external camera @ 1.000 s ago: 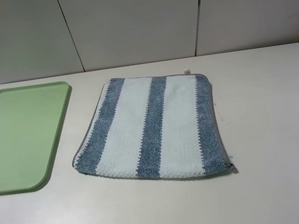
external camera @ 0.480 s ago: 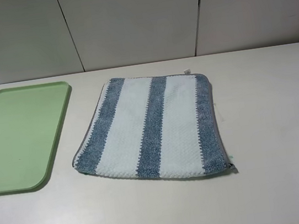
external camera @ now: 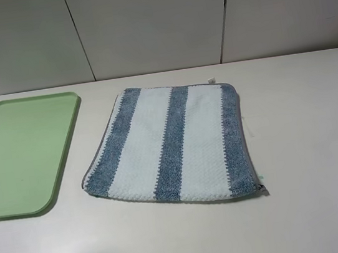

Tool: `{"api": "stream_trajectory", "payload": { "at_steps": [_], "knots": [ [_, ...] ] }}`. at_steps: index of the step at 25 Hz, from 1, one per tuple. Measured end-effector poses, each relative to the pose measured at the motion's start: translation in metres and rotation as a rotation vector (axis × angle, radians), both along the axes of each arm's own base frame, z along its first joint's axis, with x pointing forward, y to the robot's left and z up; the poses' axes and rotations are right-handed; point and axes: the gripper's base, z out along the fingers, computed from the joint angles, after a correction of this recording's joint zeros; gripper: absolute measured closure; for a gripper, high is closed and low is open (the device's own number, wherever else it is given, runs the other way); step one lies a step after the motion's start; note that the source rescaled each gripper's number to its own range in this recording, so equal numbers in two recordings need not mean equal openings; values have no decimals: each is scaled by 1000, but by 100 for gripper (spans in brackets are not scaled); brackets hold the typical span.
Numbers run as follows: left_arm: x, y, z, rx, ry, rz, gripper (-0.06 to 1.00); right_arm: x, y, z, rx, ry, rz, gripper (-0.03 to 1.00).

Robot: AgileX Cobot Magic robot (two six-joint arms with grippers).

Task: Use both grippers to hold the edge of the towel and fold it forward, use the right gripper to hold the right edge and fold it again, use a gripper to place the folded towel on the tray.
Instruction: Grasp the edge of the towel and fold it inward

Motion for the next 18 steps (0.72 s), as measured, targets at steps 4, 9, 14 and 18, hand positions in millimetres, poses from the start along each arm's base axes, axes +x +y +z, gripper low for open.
{"api": "stream_trajectory", "payload": {
  "at_steps": [4, 9, 14, 18],
  "knots": [
    [0, -2, 1, 82, -57, -91, -2, 4, 13, -4, -25, 20, 108, -3],
    [6, 3, 4, 180, -147, -114, -2, 14, 22, -11, -113, 28, 202, -3],
    [14, 4, 9, 237, -240, -135, -2, 24, 26, -20, -214, 34, 284, -3],
    [26, -5, 2, 282, -212, -167, -2, 34, 31, -27, -249, 52, 304, -3]
  ]
}}
